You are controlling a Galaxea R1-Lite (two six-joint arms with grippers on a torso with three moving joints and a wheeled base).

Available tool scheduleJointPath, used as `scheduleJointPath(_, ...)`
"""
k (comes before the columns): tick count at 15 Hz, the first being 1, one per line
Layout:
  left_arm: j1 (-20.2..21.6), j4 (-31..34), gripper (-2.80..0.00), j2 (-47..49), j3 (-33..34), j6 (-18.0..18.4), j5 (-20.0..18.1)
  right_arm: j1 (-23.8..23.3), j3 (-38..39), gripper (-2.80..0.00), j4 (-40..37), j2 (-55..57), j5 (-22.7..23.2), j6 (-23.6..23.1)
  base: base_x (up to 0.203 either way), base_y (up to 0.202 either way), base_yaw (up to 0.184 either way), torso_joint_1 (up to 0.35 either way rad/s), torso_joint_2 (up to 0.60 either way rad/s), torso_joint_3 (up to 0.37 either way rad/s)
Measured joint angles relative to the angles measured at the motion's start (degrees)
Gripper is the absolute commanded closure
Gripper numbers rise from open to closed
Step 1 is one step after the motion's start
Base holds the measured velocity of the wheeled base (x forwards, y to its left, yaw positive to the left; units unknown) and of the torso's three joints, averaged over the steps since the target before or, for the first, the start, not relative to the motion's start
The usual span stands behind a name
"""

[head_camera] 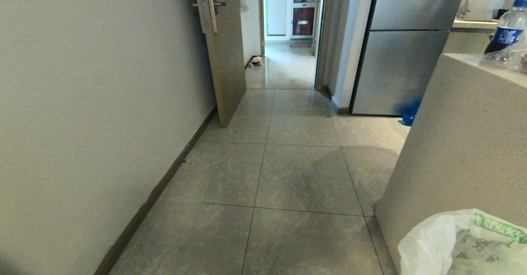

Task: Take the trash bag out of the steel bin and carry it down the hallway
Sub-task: Put the trash bag at the door

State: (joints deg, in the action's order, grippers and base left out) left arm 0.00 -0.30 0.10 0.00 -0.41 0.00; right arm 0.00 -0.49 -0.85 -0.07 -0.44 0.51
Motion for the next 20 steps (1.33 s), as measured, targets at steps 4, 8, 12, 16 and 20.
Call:
scheduleJointPath(4,0.0,-0.02,0.0,0.0,0.0,-0.02,0.0,0.0,0.01,0.0,-0.02,0.0,0.01,0.01,0.186,0.0,0.001,0.002,0.01,0.002)
scheduleJointPath(8,0.0,-0.02,0.0,0.0,0.0,-0.09,0.0,0.0,0.0,0.0,-0.02,0.0,0.0,0.01,0.192,0.0,0.002,0.0,0.0,0.003)
scheduleJointPath(12,0.0,0.0,0.0,0.0,0.0,-0.1,0.0,0.0,0.0,0.0,-0.02,0.0,-0.06,0.0,0.19,0.0,0.002,0.004,0.0,0.002)
scheduleJointPath(16,0.0,-0.01,0.0,0.0,0.0,-0.1,-0.01,0.0,0.0,0.0,-0.03,0.0,-0.02,0.01,0.19,0.0,0.002,0.002,0.0,0.003)
scheduleJointPath(20,0.0,-0.02,0.0,0.0,0.0,-0.07,-0.01,0.0,0.02,0.0,-0.02,0.0,-0.05,0.02,0.19,0.0,0.001,0.003,0.0,0.001)
